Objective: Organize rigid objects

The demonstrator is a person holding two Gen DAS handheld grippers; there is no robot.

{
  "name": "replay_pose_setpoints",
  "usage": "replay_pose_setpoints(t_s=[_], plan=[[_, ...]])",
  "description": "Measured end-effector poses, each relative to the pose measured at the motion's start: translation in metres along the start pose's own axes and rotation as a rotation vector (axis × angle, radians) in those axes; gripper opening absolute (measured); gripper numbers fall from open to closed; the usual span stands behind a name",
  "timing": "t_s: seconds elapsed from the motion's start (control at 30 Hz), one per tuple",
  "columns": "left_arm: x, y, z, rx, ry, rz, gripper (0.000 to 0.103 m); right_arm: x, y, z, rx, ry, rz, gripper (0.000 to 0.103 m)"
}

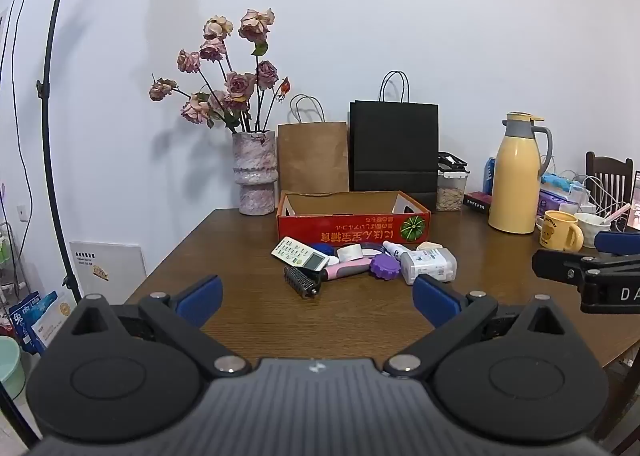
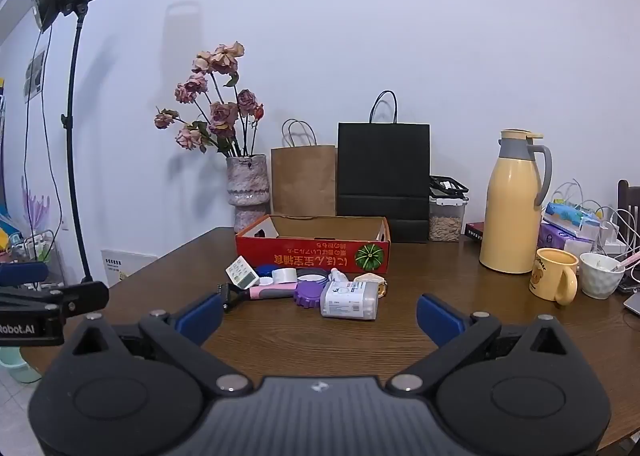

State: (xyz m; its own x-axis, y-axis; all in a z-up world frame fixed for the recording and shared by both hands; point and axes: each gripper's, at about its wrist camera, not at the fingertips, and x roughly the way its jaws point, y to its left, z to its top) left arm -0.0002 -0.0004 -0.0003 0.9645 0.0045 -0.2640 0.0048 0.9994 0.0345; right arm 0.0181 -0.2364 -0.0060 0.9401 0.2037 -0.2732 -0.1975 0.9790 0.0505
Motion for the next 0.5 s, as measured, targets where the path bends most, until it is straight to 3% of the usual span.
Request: replay_pose_setpoints(t_s=[0.5], plan=[[0.0033, -0.0006, -0.0068, -0.008, 0.022, -0.009, 0.103, 0.0, 0.0004, -0.001, 0.001, 0.01, -0.005, 0.103]])
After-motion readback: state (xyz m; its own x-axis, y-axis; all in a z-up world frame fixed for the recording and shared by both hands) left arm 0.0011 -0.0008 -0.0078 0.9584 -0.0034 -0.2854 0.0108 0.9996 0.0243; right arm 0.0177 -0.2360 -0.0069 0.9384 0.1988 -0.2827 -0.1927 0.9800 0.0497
